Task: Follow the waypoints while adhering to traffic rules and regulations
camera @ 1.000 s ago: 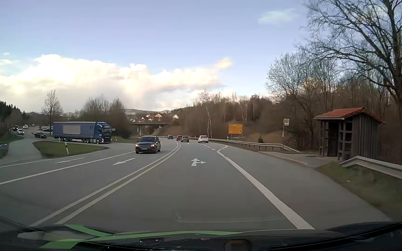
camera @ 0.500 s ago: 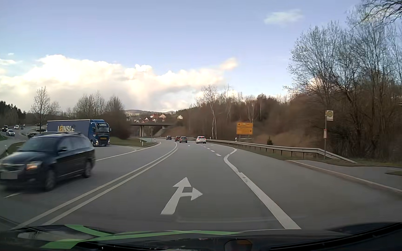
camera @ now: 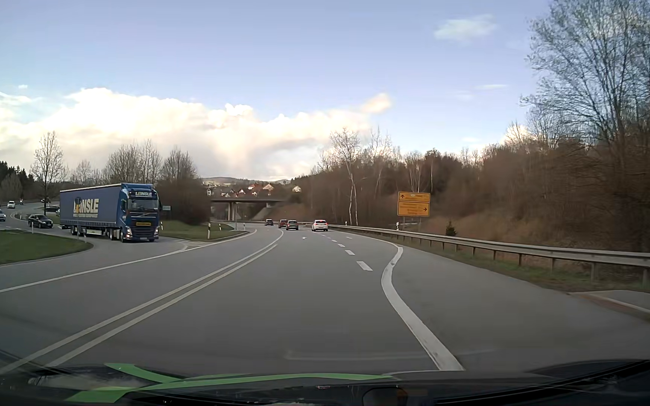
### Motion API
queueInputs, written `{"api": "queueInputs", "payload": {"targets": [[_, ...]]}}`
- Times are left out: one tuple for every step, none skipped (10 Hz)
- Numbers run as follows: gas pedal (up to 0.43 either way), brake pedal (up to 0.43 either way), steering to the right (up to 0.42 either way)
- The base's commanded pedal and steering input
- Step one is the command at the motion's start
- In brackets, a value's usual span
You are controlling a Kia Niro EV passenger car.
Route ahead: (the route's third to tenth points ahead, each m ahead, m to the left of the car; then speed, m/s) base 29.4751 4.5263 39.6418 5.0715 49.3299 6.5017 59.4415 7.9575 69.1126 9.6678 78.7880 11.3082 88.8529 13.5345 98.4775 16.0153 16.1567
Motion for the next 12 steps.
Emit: {"api": "queueInputs", "payload": {"targets": [[0.000,0.189,-0.008],[0.000,0.189,-0.008],[0.000,0.189,-0.007],[0.000,0.189,-0.007],[0.000,0.189,-0.005],[0.000,0.189,-0.004],[0.000,0.189,-0.004],[0.000,0.189,-0.003],[0.000,0.189,-0.003],[0.000,0.189,-0.003],[0.000,0.171,-0.003],[0.000,0.152,-0.004]]}}
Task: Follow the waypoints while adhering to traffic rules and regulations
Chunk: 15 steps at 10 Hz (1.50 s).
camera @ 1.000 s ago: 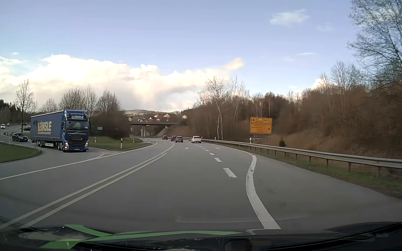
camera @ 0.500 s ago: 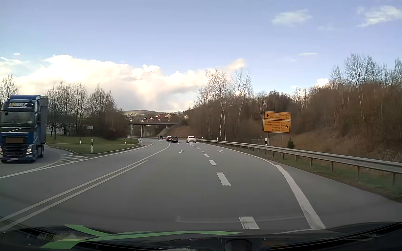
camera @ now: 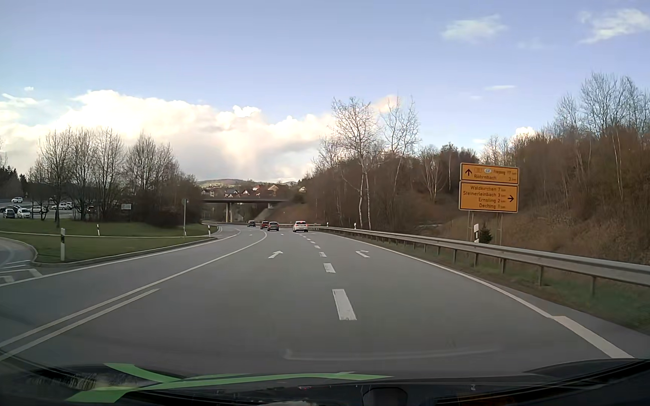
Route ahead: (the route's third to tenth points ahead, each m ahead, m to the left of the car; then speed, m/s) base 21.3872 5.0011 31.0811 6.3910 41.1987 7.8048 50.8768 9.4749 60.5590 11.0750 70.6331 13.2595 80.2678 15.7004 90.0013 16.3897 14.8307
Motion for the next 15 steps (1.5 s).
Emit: {"api": "queueInputs", "payload": {"targets": [[0.000,0.146,-0.004],[0.000,0.140,-0.004],[0.000,0.122,-0.005],[0.000,0.122,-0.005],[0.000,0.122,-0.006],[0.000,0.128,-0.007],[0.000,0.140,-0.008],[0.000,0.146,-0.011],[0.000,0.159,-0.013],[0.000,0.165,-0.015],[0.000,0.171,-0.016],[0.000,0.177,-0.019],[0.000,0.183,-0.020],[0.000,0.183,-0.024],[0.000,0.189,-0.026]]}}
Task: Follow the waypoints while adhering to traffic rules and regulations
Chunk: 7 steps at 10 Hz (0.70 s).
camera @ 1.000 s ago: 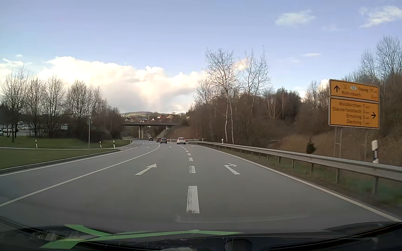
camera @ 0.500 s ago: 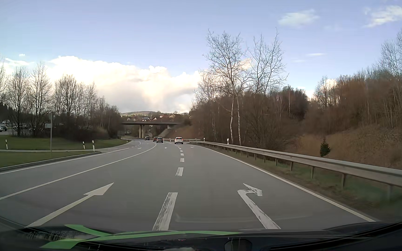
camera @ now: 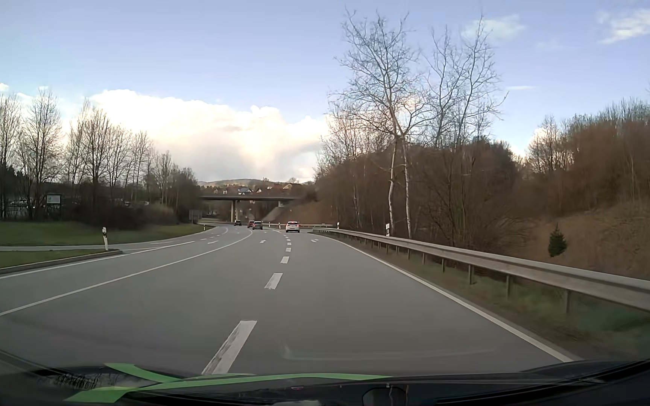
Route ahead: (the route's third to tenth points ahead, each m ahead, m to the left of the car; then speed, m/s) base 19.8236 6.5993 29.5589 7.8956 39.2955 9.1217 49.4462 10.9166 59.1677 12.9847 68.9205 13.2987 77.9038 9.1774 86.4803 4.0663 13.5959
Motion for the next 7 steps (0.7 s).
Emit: {"api": "queueInputs", "payload": {"targets": [[0.000,0.183,-0.029],[0.000,0.183,-0.030],[0.000,0.183,-0.031],[0.000,0.183,-0.031],[0.000,0.189,-0.032],[0.000,0.189,-0.033],[0.000,0.189,-0.033]]}}
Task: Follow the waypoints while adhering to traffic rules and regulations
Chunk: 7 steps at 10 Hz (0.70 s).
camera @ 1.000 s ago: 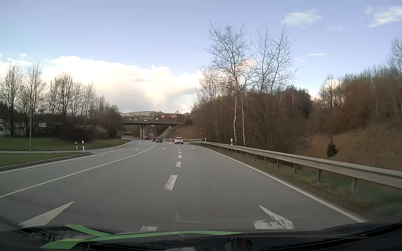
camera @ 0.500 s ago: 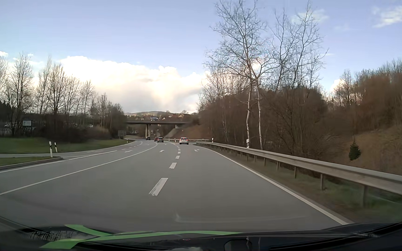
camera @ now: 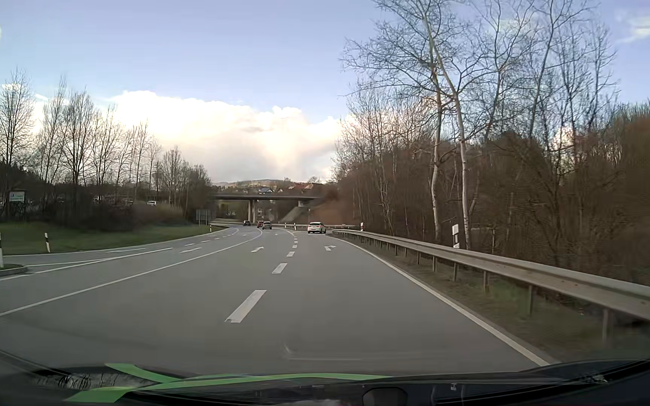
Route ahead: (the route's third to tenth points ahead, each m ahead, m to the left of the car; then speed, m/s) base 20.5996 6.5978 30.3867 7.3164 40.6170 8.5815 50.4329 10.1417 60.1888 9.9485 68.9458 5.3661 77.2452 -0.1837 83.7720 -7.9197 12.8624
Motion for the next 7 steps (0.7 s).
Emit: {"api": "queueInputs", "payload": {"targets": [[0.000,0.195,-0.033],[0.000,0.195,-0.032],[0.000,0.201,-0.030],[0.000,0.201,-0.027],[0.000,0.189,-0.024],[0.000,0.189,-0.024],[0.000,0.189,-0.023]]}}
